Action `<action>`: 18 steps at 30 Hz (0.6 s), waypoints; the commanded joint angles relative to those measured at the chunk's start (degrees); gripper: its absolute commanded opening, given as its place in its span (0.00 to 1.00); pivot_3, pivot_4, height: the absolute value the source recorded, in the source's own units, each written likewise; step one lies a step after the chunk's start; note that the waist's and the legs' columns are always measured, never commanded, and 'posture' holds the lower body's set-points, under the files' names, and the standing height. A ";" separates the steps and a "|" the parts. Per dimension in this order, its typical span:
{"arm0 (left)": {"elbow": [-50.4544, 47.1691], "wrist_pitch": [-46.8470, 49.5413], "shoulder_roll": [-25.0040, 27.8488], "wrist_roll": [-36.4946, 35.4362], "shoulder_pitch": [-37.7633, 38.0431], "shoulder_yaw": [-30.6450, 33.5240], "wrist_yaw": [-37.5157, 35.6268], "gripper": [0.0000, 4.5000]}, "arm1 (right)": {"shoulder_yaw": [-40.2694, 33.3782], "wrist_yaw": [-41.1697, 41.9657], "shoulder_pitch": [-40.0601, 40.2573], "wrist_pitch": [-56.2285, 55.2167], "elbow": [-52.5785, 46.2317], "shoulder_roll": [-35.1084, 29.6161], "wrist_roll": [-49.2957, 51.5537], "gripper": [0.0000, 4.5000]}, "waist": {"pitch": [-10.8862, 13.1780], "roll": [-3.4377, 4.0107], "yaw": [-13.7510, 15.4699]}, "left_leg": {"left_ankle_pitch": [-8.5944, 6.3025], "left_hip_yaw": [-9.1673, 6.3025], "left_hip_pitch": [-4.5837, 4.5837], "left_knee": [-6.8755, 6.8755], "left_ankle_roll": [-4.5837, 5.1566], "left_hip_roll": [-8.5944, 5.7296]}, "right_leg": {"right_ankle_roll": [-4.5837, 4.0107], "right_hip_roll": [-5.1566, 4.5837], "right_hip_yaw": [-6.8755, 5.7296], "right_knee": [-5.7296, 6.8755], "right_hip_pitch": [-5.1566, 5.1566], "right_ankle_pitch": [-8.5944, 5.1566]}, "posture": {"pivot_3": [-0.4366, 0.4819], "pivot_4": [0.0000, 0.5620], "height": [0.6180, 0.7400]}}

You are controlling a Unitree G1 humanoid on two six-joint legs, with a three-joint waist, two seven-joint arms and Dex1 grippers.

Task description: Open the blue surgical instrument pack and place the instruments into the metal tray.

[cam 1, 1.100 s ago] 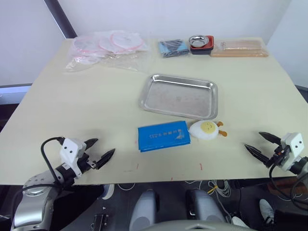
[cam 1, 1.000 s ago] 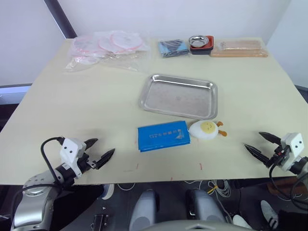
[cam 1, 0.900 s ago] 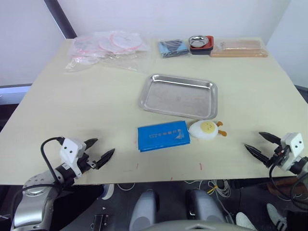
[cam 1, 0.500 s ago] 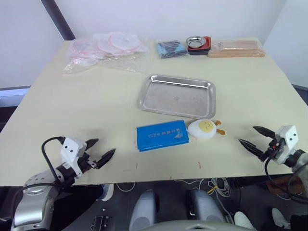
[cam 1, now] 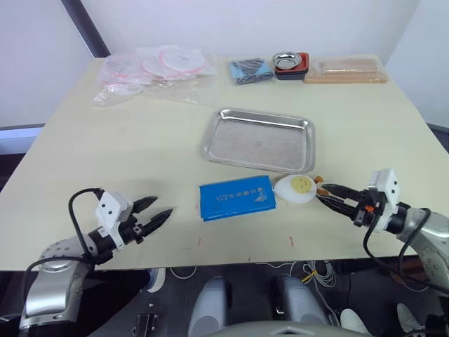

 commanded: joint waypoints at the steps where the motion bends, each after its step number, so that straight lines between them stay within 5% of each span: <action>1: -1.71 -0.59 1.00 -0.81 -1.14 -1.04 -2.17 0.24 | 1.88 -1.29 0.17 2.24 -4.35 0.93 1.47 0.00 | 0.01 -0.05 0.00 | 0.00 0.00 0.00 0.00 0.00 0.00 | 0.00 0.00 0.00 0.00 0.00 0.00 | 0.48 0.27 1.00; 3: -1.54 -0.37 0.95 -0.86 -2.00 -1.87 -2.85 0.02 | 4.02 -1.78 0.64 3.03 -5.31 1.22 0.30 0.00 | 0.01 -0.05 -0.01 | 0.00 -0.01 0.01 0.00 0.00 0.01 | 0.00 0.00 -0.01 0.00 0.00 0.00 | 0.48 0.27 1.00; 18: 8.29 -2.46 1.11 0.92 -12.92 -9.76 -10.64 0.01 | 17.22 -9.86 -7.78 -0.71 5.29 8.64 -15.90 0.00 | 0.01 -0.11 -0.07 | 0.00 -0.06 -0.22 0.04 0.00 0.00 | 0.01 0.06 -0.05 0.04 -0.21 0.02 | 0.48 0.27 1.00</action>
